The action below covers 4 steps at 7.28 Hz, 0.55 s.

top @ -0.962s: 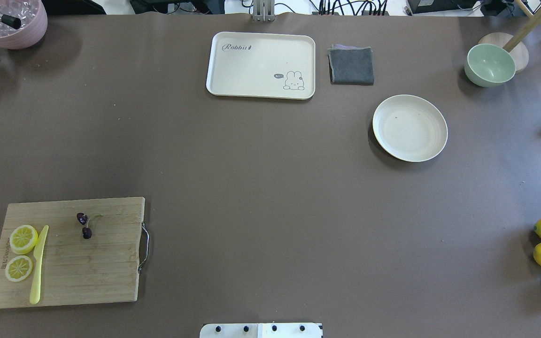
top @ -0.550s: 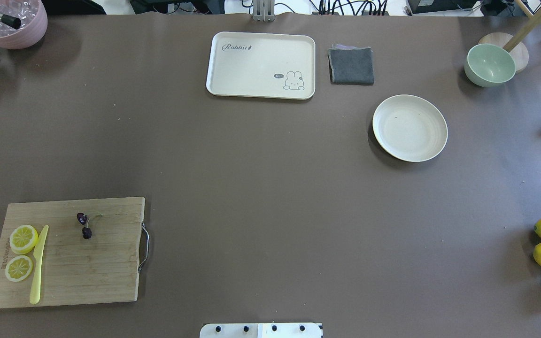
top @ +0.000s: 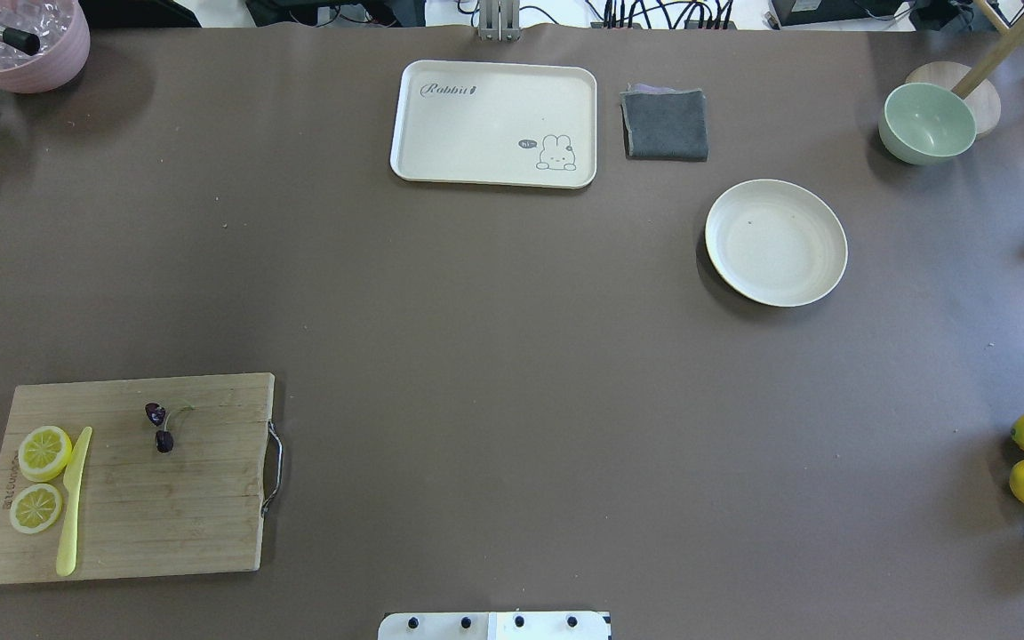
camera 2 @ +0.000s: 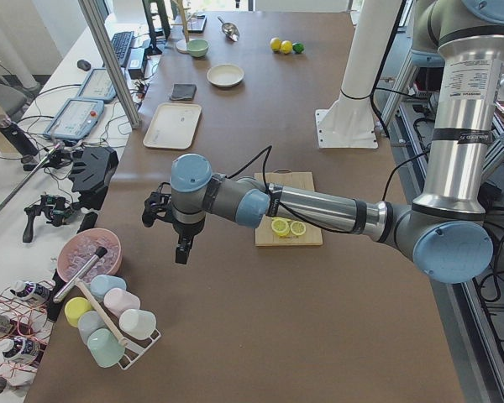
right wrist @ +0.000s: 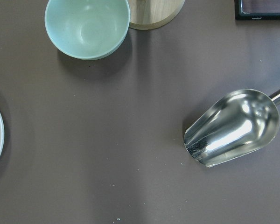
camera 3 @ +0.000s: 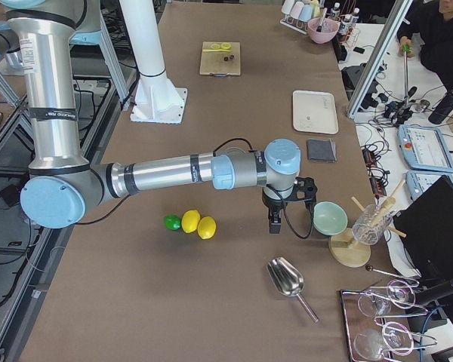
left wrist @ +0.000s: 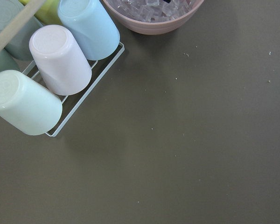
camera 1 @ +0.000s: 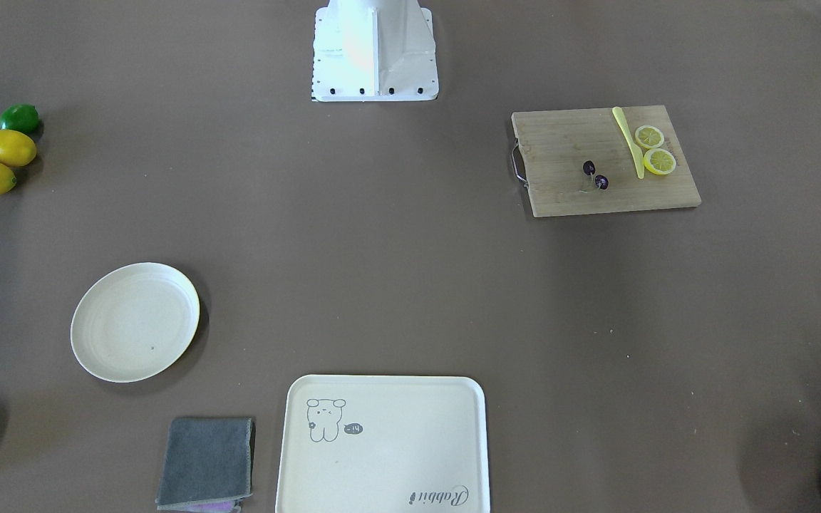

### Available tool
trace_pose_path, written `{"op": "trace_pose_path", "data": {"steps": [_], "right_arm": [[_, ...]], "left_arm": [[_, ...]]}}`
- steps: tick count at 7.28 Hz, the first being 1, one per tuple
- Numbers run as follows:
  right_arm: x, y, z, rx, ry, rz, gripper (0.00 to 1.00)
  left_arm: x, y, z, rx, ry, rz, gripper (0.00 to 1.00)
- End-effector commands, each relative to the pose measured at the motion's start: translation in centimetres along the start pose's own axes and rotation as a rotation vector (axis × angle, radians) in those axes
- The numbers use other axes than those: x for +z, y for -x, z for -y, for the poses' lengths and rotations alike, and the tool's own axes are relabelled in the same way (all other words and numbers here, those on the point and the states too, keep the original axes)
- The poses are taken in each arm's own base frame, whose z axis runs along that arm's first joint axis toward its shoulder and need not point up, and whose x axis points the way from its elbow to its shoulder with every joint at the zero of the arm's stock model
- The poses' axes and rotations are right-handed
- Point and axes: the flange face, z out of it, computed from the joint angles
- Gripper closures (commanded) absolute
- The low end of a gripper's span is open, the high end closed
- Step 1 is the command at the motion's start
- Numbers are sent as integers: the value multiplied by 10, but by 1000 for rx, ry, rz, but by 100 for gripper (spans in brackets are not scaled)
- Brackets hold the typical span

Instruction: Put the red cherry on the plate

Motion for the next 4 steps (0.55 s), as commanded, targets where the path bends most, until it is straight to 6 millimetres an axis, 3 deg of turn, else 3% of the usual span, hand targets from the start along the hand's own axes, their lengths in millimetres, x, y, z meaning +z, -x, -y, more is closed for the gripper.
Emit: {"op": "trace_pose_path", "data": {"steps": [1,3,4], "right_arm": [[37,38,15,-5,-44,31,0],[99,37,15,-43,-111,78,0],[116,47,12,-69,-136,94,0]], "left_arm": [[9,-22,3,55,-2,-38,2],[17,-50,8,162,-49,-74,2],[31,-70,7,230,-64,-93,2]]}}
